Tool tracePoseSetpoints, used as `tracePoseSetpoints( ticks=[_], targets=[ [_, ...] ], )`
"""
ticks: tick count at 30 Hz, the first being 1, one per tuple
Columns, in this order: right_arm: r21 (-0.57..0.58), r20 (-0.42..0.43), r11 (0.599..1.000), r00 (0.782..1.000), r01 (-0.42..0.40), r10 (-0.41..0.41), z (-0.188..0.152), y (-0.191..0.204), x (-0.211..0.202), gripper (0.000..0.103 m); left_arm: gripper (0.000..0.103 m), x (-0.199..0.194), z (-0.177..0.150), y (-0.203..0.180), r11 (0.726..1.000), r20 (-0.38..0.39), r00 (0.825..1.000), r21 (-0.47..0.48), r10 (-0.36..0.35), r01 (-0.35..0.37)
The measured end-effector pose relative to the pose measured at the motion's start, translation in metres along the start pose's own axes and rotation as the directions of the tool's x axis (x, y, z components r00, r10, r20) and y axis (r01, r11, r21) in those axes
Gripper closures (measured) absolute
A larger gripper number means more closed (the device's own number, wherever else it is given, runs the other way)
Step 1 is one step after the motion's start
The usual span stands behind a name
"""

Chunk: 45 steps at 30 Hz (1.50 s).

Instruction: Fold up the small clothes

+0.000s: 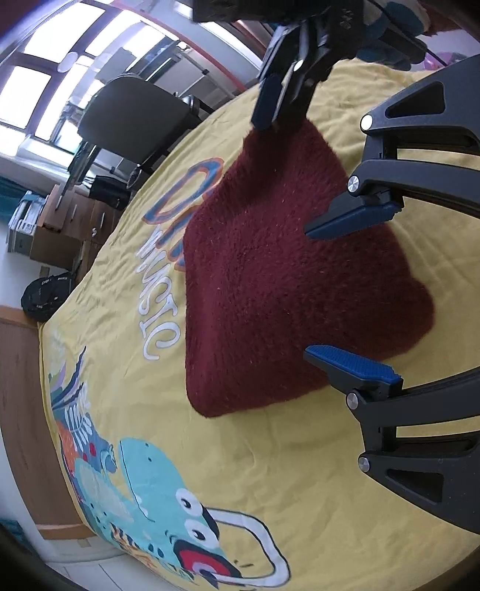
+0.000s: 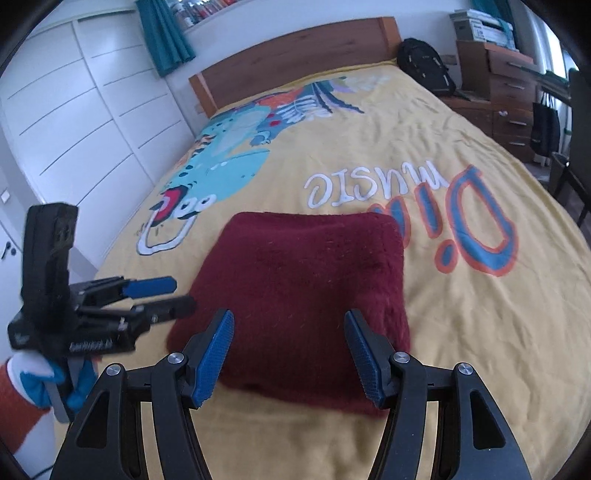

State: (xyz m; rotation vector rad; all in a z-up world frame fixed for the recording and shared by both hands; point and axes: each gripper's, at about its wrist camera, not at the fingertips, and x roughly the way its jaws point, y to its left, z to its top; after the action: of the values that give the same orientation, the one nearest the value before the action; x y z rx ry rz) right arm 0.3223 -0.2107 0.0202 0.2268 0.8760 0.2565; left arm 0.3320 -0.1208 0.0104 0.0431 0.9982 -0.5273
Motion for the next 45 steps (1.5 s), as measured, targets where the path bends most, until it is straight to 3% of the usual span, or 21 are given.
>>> tracePoseSetpoints(
  ticks=[8,18,23,28,31,34,39,41,45],
  targets=[
    [0.086,-0.057,0.996,0.998,-0.002,0.007,-0.026,-0.051,0.038,0.039,0.048,0.046,-0.008,-0.006,0.999,-0.035,0.999,0.051,-0.009,0.011],
    [0.097,-0.062,0.995,0.998,-0.017,0.023,-0.049,-0.058,0.044,0.038,0.048,0.05,-0.036,-0.014,0.997,-0.032,0.999,0.075,-0.015,0.018],
    [0.113,-0.093,0.994,0.996,-0.002,0.012,-0.039,-0.058,0.049,0.036,0.042,0.059,-0.021,-0.006,1.0,-0.044,0.999,0.009,-0.017,0.017],
    [0.121,-0.06,0.992,0.998,-0.017,0.025,-0.026,-0.058,0.031,0.036,0.036,0.034,-0.015,-0.001,0.998,-0.008,0.998,-0.027,-0.057,0.057],
    [0.121,-0.045,0.993,0.999,0.003,0.002,-0.014,-0.056,0.026,0.027,0.03,0.019,-0.009,0.013,0.995,0.031,0.998,-0.085,-0.052,0.054],
    [0.109,-0.077,0.993,0.996,0.052,-0.043,-0.003,-0.058,0.034,0.024,0.028,0.009,-0.001,0.032,0.988,0.053,0.998,-0.149,-0.036,0.044],
    [0.135,-0.187,0.991,0.982,0.024,0.002,0.005,-0.069,0.063,0.022,0.025,0.029,0.004,0.058,0.976,-0.019,1.0,-0.219,0.012,-0.016],
    [0.169,-0.236,0.986,0.97,-0.01,0.051,0.001,-0.076,0.077,0.022,0.025,0.04,0.002,0.064,0.969,-0.044,0.999,-0.246,0.004,-0.015],
    [0.173,-0.287,0.984,0.953,-0.051,0.1,-0.005,-0.083,0.095,0.022,0.013,0.061,-0.002,0.071,0.957,-0.088,0.996,-0.289,-0.035,0.008]
  ],
)
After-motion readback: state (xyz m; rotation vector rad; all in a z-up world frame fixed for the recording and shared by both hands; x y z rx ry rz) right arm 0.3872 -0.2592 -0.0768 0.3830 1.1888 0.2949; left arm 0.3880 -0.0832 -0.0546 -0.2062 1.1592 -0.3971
